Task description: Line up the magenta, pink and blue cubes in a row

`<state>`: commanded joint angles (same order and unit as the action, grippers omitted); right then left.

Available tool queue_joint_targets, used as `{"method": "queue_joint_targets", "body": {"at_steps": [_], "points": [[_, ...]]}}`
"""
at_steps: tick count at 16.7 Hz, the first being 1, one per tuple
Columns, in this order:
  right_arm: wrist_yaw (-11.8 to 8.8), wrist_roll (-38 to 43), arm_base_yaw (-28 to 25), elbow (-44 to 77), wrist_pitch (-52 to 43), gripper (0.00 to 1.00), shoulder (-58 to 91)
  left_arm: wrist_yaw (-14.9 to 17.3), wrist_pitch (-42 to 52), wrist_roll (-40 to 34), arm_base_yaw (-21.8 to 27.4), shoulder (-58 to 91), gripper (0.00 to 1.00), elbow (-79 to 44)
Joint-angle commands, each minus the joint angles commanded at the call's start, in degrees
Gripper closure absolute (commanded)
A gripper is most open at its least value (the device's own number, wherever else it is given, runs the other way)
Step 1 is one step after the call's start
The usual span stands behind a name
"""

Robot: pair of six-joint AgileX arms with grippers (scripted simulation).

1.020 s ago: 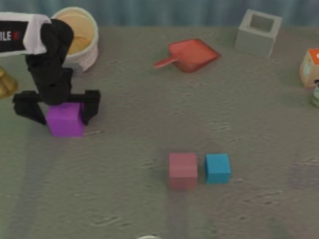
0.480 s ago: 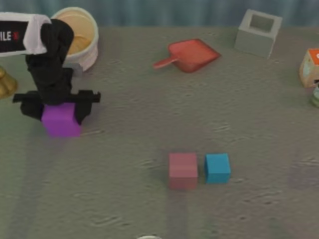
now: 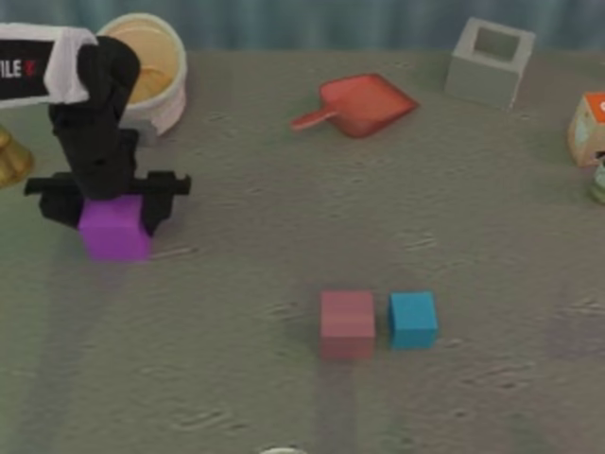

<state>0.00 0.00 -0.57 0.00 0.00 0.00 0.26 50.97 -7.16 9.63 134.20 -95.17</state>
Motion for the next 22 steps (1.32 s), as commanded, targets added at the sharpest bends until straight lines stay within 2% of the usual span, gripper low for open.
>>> {"method": "queue_joint_targets", "body": {"at_steps": [8, 15, 22], "points": [[0.0, 0.0, 0.0, 0.0, 0.0, 0.0, 0.0, -0.07, 0.37, 0.12, -0.07, -0.61, 1.0, -0.25], [0.0, 0.0, 0.0, 0.0, 0.0, 0.0, 0.0, -0.11, 12.18, -0.03, -1.06, -5.04, 1.0, -7.24], [0.0, 0.0, 0.0, 0.0, 0.0, 0.0, 0.0, -0.15, 12.89, -0.8, 0.01, -6.09, 1.0, -7.09]]}}
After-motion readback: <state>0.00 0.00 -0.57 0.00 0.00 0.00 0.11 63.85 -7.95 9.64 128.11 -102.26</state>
